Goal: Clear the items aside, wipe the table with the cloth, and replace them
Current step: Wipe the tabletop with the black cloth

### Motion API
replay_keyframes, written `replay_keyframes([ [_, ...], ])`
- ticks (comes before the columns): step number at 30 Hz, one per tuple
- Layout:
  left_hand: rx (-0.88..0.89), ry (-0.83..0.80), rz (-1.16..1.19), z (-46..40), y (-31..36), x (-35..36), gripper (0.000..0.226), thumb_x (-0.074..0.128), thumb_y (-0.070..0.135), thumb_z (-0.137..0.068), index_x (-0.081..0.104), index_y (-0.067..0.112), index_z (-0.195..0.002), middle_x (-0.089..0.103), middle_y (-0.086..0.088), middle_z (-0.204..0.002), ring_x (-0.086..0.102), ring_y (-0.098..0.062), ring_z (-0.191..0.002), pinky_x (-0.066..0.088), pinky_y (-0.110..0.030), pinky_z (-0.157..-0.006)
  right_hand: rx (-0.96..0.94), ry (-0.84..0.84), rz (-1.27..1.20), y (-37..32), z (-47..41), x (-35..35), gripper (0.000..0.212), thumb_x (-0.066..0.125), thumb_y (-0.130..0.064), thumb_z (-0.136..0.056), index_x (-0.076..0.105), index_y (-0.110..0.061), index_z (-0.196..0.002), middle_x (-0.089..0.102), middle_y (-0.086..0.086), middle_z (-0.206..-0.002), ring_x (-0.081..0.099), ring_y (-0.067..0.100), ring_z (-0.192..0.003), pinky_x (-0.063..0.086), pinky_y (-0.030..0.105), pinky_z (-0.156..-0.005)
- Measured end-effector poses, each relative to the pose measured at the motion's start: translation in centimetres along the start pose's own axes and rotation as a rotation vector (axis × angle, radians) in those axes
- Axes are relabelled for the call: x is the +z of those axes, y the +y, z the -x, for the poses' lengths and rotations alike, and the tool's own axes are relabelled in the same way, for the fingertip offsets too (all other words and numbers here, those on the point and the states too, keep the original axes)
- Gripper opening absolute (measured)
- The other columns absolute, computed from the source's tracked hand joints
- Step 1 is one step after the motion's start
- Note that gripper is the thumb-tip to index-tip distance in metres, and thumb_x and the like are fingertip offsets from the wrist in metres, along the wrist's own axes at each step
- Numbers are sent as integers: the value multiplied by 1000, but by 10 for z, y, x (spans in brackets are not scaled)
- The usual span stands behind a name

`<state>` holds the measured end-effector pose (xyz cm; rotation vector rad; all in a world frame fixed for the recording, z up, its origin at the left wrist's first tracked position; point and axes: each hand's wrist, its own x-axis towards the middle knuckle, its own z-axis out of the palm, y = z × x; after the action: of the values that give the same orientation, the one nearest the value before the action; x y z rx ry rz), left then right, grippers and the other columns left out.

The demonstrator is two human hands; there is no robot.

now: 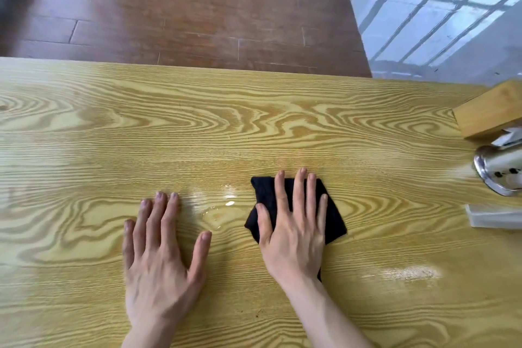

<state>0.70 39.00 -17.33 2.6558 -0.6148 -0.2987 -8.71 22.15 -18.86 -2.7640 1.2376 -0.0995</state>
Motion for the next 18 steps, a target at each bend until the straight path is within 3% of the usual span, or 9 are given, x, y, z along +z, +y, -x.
replay_keyframes([
  [6,3,-1,6,0,0,-1,82,24,70,-91,21,26,-160,18,7,-169,2,-9,-158,6,-44,-128,-45,18,-6,19,52,1,64,38,-53,-102,28,-23,-158,17,11,-169,13,29,-157,27,55,-122],
  [11,4,4,31,0,0,-1,80,24,68,-92,22,26,-160,20,7,-169,3,-9,-158,6,-43,-128,-25,67,-79,22,50,5,60,42,-47,-102,34,-22,-156,23,7,-168,16,25,-157,26,53,-123],
  [18,16,8,19,1,-1,0,80,22,68,-92,24,25,-160,21,6,-168,5,-10,-158,8,-44,-128,101,98,-191,8,-33,5,57,19,-49,-105,32,-28,-156,23,1,-168,10,18,-158,17,48,-127],
])
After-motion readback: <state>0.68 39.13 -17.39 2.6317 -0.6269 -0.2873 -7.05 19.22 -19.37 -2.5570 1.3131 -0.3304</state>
